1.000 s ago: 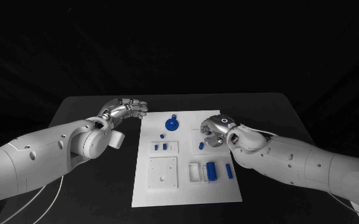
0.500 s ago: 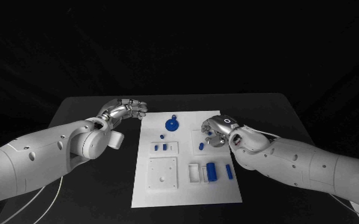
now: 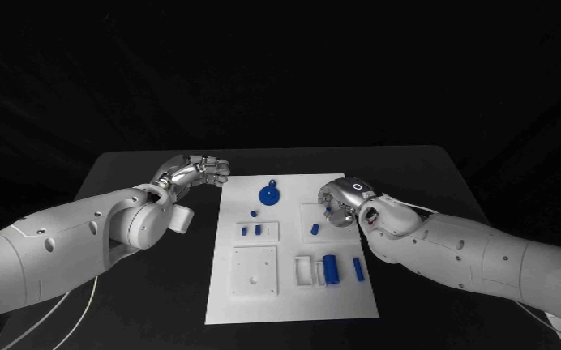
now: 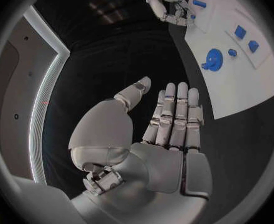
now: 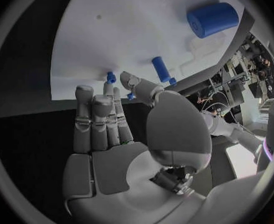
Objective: Assemble the parts on the task board
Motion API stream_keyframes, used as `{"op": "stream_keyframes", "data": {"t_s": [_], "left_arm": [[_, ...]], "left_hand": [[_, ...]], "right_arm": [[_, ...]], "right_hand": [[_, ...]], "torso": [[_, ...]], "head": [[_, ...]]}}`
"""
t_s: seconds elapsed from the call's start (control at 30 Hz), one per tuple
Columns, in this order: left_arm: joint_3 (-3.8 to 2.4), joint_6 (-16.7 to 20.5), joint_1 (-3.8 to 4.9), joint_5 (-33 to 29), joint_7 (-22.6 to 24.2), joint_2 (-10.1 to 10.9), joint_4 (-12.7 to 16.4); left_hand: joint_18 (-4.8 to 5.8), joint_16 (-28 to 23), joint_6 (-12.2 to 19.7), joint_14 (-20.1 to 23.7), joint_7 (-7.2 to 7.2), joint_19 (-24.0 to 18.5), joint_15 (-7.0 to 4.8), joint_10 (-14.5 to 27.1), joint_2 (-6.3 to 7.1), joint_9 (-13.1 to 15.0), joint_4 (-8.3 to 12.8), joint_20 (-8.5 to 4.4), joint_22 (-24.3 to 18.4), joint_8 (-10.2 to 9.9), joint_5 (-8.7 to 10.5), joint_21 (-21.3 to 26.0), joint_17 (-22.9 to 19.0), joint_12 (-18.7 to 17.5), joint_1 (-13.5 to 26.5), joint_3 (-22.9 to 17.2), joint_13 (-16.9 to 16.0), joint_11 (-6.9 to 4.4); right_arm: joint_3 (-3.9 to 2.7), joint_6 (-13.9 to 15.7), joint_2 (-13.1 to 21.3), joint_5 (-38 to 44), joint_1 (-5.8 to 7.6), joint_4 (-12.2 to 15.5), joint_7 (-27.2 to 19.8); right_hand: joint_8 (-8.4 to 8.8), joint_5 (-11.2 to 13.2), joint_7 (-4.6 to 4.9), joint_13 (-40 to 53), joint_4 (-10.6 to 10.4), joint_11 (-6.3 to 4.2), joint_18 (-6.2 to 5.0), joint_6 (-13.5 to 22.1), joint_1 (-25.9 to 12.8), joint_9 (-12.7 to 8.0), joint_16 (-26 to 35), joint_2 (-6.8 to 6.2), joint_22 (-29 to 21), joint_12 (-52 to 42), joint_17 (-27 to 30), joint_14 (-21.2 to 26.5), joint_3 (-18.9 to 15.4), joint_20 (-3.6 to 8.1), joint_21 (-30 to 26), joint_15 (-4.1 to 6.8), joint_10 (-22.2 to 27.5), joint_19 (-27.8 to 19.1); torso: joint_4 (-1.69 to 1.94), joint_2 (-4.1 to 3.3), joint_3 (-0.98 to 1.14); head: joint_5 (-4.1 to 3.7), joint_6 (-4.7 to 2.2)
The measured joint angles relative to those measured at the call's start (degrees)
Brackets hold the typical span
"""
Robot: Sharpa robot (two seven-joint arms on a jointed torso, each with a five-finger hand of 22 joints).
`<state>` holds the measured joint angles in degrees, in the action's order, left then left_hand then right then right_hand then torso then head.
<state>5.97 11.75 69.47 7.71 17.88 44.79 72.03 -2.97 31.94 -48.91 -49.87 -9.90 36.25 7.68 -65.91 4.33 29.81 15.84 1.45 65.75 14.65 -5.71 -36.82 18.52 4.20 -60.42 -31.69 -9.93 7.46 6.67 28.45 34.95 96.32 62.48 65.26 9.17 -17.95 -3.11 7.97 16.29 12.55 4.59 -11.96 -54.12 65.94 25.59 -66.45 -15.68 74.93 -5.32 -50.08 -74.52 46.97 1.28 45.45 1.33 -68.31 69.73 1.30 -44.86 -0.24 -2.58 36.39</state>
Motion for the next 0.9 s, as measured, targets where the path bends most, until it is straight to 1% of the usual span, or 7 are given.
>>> {"op": "stream_keyframes", "data": {"t_s": [0.23, 0.33, 0.43, 0.63, 0.77, 0.83, 0.9], "left_arm": [[0.00, 0.0, 0.00, 0.0, -0.1, 0.1, 0.0], [0.00, -0.1, 0.00, 0.0, -0.1, 0.1, 0.0], [0.00, -0.1, 0.00, 0.0, -0.2, 0.1, 0.0], [0.00, -0.2, 0.00, 0.0, -0.2, 0.2, 0.0], [0.00, -0.2, 0.00, 0.0, -0.3, 0.2, 0.0], [0.00, -0.2, 0.00, 0.0, -0.3, 0.2, 0.0], [0.00, -0.2, 0.00, 0.0, -0.3, 0.2, 0.0]], "left_hand": [[0.05, -0.2, 0.0, 0.0, 0.00, 0.0, 0.00, 0.0, 0.00, 0.0, 0.0, 0.00, 0.1, 0.0, 0.00, 0.2, 0.0, 0.0, 0.0, 0.0, 0.1, 0.00], [0.31, -0.2, 0.0, 0.0, 0.00, 0.0, 0.00, 0.0, 0.00, 0.0, 0.0, 0.00, 0.0, 0.0, 0.00, 0.2, 0.0, 0.0, 0.0, 0.0, 0.1, 0.00], [0.32, -0.2, 0.0, 0.0, 0.00, 0.0, 0.00, 0.0, 0.00, 0.0, 0.0, 0.00, 0.0, 0.0, 0.00, 0.2, 0.1, 0.0, 0.0, 0.0, 0.0, 0.00], [0.34, -0.2, 0.0, 0.0, 0.00, 0.0, 0.00, 0.0, 0.00, 0.0, 0.0, 0.00, 0.0, 0.0, 0.00, 0.2, 0.1, 0.0, 0.0, 0.0, 0.1, 0.00], [0.34, -0.2, 0.0, 0.0, 0.00, -0.2, 0.00, 0.0, 0.00, 0.0, 0.0, 0.20, 0.1, 0.0, 0.00, 0.2, 0.1, 0.0, 0.0, 0.0, 0.1, 0.00], [0.35, -0.2, 0.0, 0.0, 0.00, -0.2, 0.00, 0.0, 0.00, 0.0, 0.0, 0.20, 0.1, 0.0, 0.00, 0.2, 0.2, 0.0, 0.0, 0.0, 0.1, 0.00], [0.34, -0.2, 0.0, 0.0, 0.00, -0.2, 0.00, 0.0, 0.00, 0.0, 0.0, 0.20, 0.1, 0.0, 0.00, 0.2, 0.2, 0.0, 0.0, 0.0, 0.1, 0.00]], "right_arm": [[0.00, -0.8, 0.0, 0.5, -0.02, -0.3, 0.8], [0.00, -1.4, 0.0, 0.7, 0.00, -0.3, 1.0], [-0.09, -2.0, 0.0, 1.1, 0.08, -0.3, 1.2], [-0.15, -2.6, 0.0, 1.7, 0.18, -0.3, 1.4], [-0.18, -2.9, -0.2, 2.0, 0.23, -0.4, 1.5], [-0.19, -3.0, -0.3, 2.1, 0.26, -0.4, 1.7], [-0.20, -3.1, -0.4, 2.3, 0.27, -0.5, 1.8]], "right_hand": [[0.00, 0.0, -0.01, 0.0, -0.1, -0.01, 0.03, 0.0, 0.0, 0.0, 0.0, 0.00, 0.0, 0.0, 0.0, 0.0, 0.1, 0.11, 0.0, 0.00, 0.0, -0.1], [-0.47, 0.0, -0.19, -0.1, -0.2, 0.00, 0.04, -0.3, 0.2, 0.1, 0.0, -0.17, 0.0, 0.0, 0.0, 0.0, 0.2, 0.12, 0.0, 0.01, -0.4, -0.1], [-0.83, 0.0, -0.18, 0.2, -0.2, -0.27, 0.45, -1.0, 0.5, 0.3, 0.0, 0.07, 0.0, -0.4, 0.0, 0.0, 0.2, 0.16, 0.0, 0.44, -1.5, 0.0], [-1.21, 0.0, -0.49, 0.6, -0.2, -0.63, 0.50, -1.9, 0.5, 0.5, -0.2, 0.08, 0.0, -0.9, 0.0, 0.1, 0.2, 0.16, 0.0, 0.75, -2.3, 0.0], [-1.80, 0.0, -0.80, 1.0, -0.2, -1.02, 0.54, -2.7, 0.9, 0.8, -0.2, 0.45, 0.0, -1.3, 0.0, 0.1, 0.2, 0.16, 0.2, 1.15, -3.1, 0.0], [-2.02, 0.0, -1.17, 1.4, -0.2, -1.35, 0.56, -3.0, 1.0, 0.9, -0.2, 1.11, 0.0, -1.5, 0.0, 0.2, 0.2, 0.16, 0.2, 1.45, -3.6, 0.0], [-2.17, 0.0, -1.04, 1.7, -0.1, -1.47, 0.56, -3.8, 0.7, 1.1, -0.2, 1.40, 0.0, -1.9, 0.0, 0.2, 0.2, 0.16, 0.2, 1.64, -4.0, 0.0]], "torso": [[-0.03, 0.00, -0.01], [-0.03, 0.00, -0.03], [-0.03, 0.00, -0.04], [-0.03, 0.00, -0.04], [-0.04, 0.00, -0.03], [-0.04, 0.00, -0.02], [-0.03, -0.01, 0.00]], "head": [[-0.02, 0.05], [0.01, 0.09], [0.01, 0.16], [-0.01, 0.24], [-0.02, 0.29], [-0.02, 0.30], [-0.02, 0.31]]}}
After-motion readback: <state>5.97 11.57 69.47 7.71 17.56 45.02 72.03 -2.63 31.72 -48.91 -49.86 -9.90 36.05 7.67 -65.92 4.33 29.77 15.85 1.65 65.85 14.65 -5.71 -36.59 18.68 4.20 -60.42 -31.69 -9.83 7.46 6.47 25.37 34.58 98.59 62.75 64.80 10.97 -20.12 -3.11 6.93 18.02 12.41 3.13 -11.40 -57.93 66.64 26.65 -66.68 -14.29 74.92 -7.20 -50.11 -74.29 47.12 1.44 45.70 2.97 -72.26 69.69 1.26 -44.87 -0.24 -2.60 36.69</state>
